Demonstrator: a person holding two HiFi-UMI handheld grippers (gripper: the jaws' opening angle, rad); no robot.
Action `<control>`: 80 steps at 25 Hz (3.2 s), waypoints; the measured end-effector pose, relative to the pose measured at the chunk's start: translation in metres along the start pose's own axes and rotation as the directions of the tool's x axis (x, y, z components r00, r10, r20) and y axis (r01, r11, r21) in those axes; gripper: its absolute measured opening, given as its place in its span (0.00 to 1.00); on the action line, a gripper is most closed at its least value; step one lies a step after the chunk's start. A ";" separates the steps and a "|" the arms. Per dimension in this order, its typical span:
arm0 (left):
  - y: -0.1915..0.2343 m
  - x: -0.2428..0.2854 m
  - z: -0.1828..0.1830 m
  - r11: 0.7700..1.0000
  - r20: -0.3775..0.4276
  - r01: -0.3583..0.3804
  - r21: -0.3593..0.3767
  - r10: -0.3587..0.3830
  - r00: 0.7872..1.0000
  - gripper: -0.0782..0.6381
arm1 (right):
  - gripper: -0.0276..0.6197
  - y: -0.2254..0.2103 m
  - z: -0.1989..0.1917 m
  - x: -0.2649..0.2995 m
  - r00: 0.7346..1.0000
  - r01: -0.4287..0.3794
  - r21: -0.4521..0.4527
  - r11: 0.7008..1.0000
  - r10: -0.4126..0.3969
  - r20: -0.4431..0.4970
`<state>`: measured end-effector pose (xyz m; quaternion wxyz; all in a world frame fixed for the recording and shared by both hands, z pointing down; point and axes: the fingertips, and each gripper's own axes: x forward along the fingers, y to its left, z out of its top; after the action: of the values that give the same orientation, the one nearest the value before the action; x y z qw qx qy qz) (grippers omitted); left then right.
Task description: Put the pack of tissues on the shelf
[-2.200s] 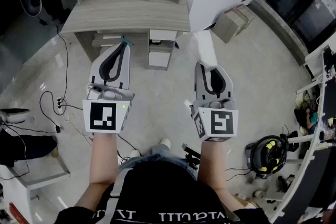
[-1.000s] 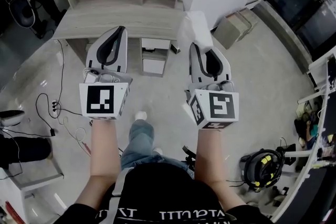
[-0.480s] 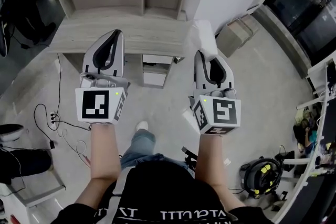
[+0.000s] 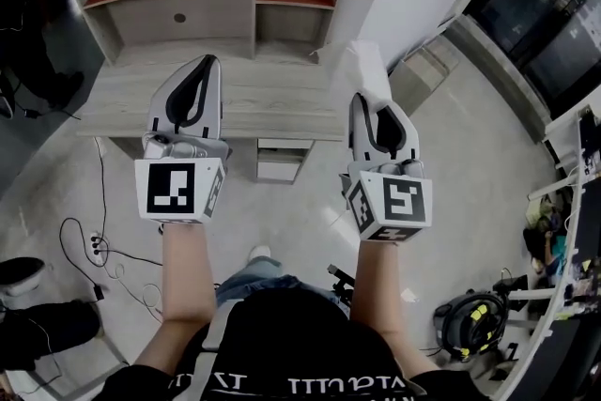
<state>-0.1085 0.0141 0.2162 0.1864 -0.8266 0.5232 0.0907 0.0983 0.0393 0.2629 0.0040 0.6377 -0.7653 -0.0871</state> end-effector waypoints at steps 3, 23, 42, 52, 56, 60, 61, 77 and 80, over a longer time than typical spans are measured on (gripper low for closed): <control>0.021 0.019 -0.013 1.000 0.001 0.007 -0.006 -0.007 1.000 0.13 | 0.20 0.005 -0.002 0.029 1.000 0.012 0.000 1.000 -0.012 0.000; 0.054 0.084 -0.070 0.998 -0.016 0.042 -0.044 -0.043 0.999 0.13 | 0.20 -0.006 -0.021 0.109 0.998 0.054 -0.001 0.999 -0.054 -0.018; 0.056 0.199 -0.105 1.000 -0.028 -0.020 -0.009 0.020 0.999 0.13 | 0.20 -0.074 -0.050 0.228 0.999 -0.048 0.086 0.995 0.049 -0.010; 0.066 0.267 -0.129 0.996 -0.050 -0.086 0.012 0.087 0.995 0.13 | 0.20 -0.098 -0.069 0.311 0.987 -0.153 0.160 0.975 0.158 -0.015; 0.067 0.291 -0.137 0.995 -0.058 -0.101 0.017 0.102 0.993 0.13 | 0.20 -0.105 -0.082 0.339 0.978 -0.195 0.235 0.952 0.206 -0.023; 0.068 0.312 -0.146 0.994 -0.056 -0.110 0.027 0.112 0.992 0.13 | 0.20 -0.107 -0.098 0.362 0.964 -0.242 0.354 0.903 0.265 -0.017; 0.069 0.315 -0.150 0.993 -0.056 -0.114 0.030 0.115 0.992 0.13 | 0.20 -0.106 -0.104 0.366 0.961 -0.250 0.379 0.891 0.277 -0.019; 0.098 0.331 -0.181 0.984 -0.094 -0.169 0.047 0.173 0.980 0.13 | 0.20 -0.110 -0.159 0.416 0.956 -0.183 0.891 0.416 0.287 0.062; 0.105 0.330 -0.183 0.985 -0.094 -0.169 0.044 0.173 0.980 0.13 | 0.20 -0.109 -0.167 0.420 0.962 -0.147 0.935 0.322 0.266 0.059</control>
<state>-0.0674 -0.3745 0.2471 0.1667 -0.7786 0.6024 0.0565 0.1461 -0.4110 0.3684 -0.3076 0.4268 -0.7513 0.3983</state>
